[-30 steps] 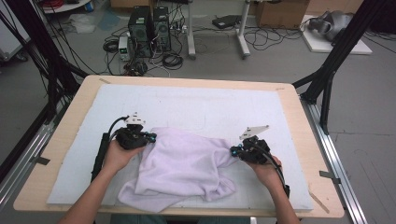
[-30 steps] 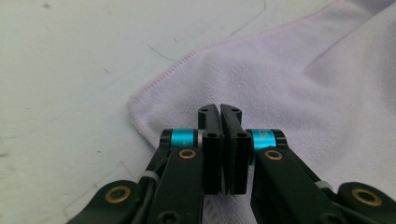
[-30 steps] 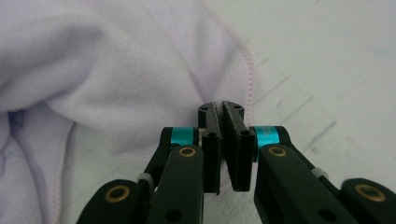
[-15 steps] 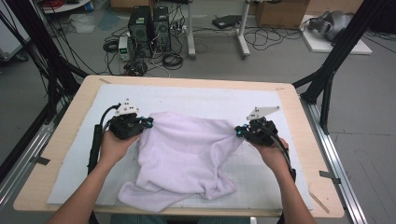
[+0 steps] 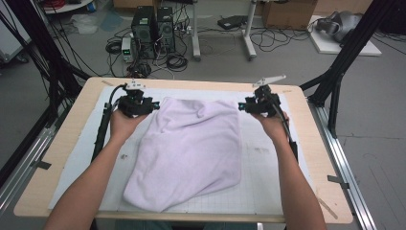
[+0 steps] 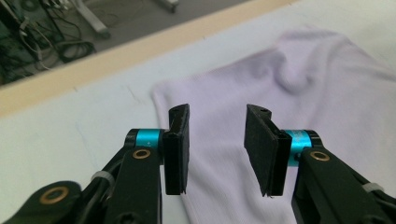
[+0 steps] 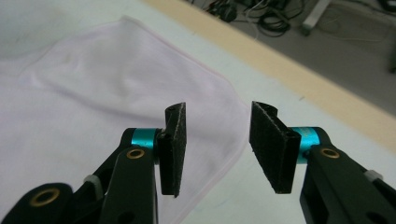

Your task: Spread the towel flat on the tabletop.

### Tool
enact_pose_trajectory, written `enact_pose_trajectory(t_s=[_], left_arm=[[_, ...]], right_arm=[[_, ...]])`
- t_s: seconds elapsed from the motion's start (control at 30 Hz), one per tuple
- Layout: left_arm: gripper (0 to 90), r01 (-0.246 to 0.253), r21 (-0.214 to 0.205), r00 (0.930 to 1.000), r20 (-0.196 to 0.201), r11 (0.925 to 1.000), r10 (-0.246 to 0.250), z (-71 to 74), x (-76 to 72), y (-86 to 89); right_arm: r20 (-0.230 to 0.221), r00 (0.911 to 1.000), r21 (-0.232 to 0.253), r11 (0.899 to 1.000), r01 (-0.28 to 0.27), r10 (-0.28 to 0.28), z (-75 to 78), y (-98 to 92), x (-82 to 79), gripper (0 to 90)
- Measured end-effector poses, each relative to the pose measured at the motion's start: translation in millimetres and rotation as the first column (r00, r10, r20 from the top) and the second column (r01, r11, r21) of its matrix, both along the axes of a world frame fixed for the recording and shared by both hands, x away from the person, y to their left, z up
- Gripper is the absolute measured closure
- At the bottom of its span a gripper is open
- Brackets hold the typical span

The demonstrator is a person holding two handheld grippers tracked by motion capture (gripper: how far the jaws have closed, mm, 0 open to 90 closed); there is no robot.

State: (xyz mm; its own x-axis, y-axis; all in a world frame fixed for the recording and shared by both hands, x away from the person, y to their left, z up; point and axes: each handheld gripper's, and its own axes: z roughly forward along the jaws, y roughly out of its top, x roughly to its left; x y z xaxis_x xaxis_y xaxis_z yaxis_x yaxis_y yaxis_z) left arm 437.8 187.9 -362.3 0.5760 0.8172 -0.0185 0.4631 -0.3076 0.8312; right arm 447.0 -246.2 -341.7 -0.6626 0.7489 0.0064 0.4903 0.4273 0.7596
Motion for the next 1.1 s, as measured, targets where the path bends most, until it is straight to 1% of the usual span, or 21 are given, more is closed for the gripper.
enact_pose_trajectory(t_s=[0.07,0.1,0.13,0.2,0.23,0.27,0.3,0.33,0.37,0.4,0.47,0.5,0.6,0.67,0.77,0.8,0.87,0.93,1.0,1.03,1.1], left_arm=[[59.9,0.018,0.002,0.9998,-0.011,0.9998,-0.018,-9.0,-11.3,4.2],[59.0,0.036,0.006,0.9992,-0.018,0.9993,-0.036,-13.5,-20.5,6.8],[58.0,0.049,0.003,0.9987,-0.015,0.9988,-0.048,-16.4,-28.4,8.5],[57.1,0.076,0.020,0.9969,-0.021,0.9969,-0.076,-19.4,-41.2,10.6],[55.5,0.091,0.014,0.9956,-0.019,0.9957,-0.091,-21.0,-51.0,11.5],[54.5,0.106,0.019,0.9944,-0.008,0.9942,-0.106,-21.9,-59.3,12.5],[54.4,0.115,0.021,0.9934,-0.006,0.9932,-0.114,-22.9,-67.1,13.4],[54.4,0.125,0.017,0.9921,-0.008,0.9920,-0.125,-24.0,-72.3,13.8],[54.5,0.137,0.023,0.9906,-0.009,0.9903,-0.136,-25.7,-79.0,14.2],[54.5,0.145,0.027,0.9895,-0.007,0.9891,-0.144,-27.7,-85.6,15.1],[54.4,0.170,0.024,0.9854,-0.018,0.9852,-0.169,-30.4,-98.8,16.9],[54.2,0.187,0.024,0.9823,-0.006,0.9820,-0.187,-31.7,-108.3,17.6],[56.2,0.231,0.025,0.9731,-0.008,0.9727,-0.230,-36.2,-127.1,18.7],[58.6,0.281,0.041,0.9585,-0.060,0.9587,-0.279,-47.1,-134.1,16.5],[64.7,0.304,0.067,0.9497,-0.098,0.9502,-0.297,-61.9,-137.0,12.2],[67.2,0.313,0.082,0.9455,-0.123,0.9463,-0.302,-66.6,-135.9,9.6],[75.8,0.314,0.117,0.9466,-0.113,0.9420,-0.302,-68.1,-136.1,5.5],[85.8,0.319,0.121,0.9456,-0.107,0.9400,-0.307,-67.9,-135.7,3.9],[88.7,0.319,0.112,0.9449,-0.116,0.9411,-0.306,-68.7,-134.2,3.4],[89.2,0.318,0.108,0.9454,-0.110,0.9419,-0.307,-68.5,-134.0,3.7],[89.5,0.313,0.089,0.9468,-0.109,0.9457,-0.303,-66.8,-132.9,5.4]], right_arm=[[-0.020,0.9997,0.002,1.000,-0.015,0.015,-5.5,0.2,-4.9,55.5],[-0.014,0.9994,0.003,0.999,-0.032,0.032,-12.8,0.8,-13.0,55.4],[-0.024,0.9978,0.020,0.998,-0.061,0.061,-25.0,1.2,-31.6,53.5],[-0.033,0.9968,0.028,0.997,-0.071,0.072,-28.4,1.3,-37.4,52.8],[-0.049,0.9952,0.032,0.996,-0.083,0.085,-31.9,1.7,-46.0,52.1],[-0.042,0.9942,0.049,0.994,-0.097,0.099,-36.3,2.4,-57.7,52.1],[-0.044,0.9901,0.045,0.990,-0.131,0.133,-41.7,4.6,-75.3,50.8],[-0.044,0.9901,0.045,0.990,-0.131,0.133,-41.7,4.6,-75.3,50.8],[-0.043,0.9865,0.059,0.986,-0.155,0.158,-45.5,6.3,-90.9,51.2],[-0.043,0.9865,0.059,0.986,-0.155,0.158,-45.5,6.3,-90.9,51.2],[-0.048,0.9798,0.051,0.980,-0.192,0.194,-50.1,8.7,-110.8,50.8],[-0.044,0.9777,0.049,0.978,-0.203,0.205,-51.7,9.5,-117.4,50.8],[-0.025,0.9686,0.068,0.967,-0.245,0.248,-63.4,8.9,-146.0,51.0],[-0.036,0.9682,0.056,0.968,-0.245,0.248,-66.8,9.7,-150.0,51.2],[-0.064,0.9643,0.066,0.965,-0.253,0.257,-80.4,13.2,-156.5,55.4],[-0.069,0.9627,0.059,0.964,-0.258,0.262,-83.8,14.9,-157.2,56.4],[-0.094,0.9565,0.041,0.961,-0.274,0.276,-91.7,20.1,-157.9,59.2],[-0.113,0.9533,-0.003,0.959,-0.282,0.280,-98.3,25.9,-157.5,62.8],[-0.105,0.9520,-0.001,0.957,-0.289,0.287,-99.6,27.6,-156.6,74.4],[-0.112,0.9471,0.006,0.953,-0.302,0.301,-99.5,27.7,-155.4,82.6],[-0.114,0.9379,0.003,0.944,-0.329,0.328,-98.4,28.6,-153.9,86.9]])
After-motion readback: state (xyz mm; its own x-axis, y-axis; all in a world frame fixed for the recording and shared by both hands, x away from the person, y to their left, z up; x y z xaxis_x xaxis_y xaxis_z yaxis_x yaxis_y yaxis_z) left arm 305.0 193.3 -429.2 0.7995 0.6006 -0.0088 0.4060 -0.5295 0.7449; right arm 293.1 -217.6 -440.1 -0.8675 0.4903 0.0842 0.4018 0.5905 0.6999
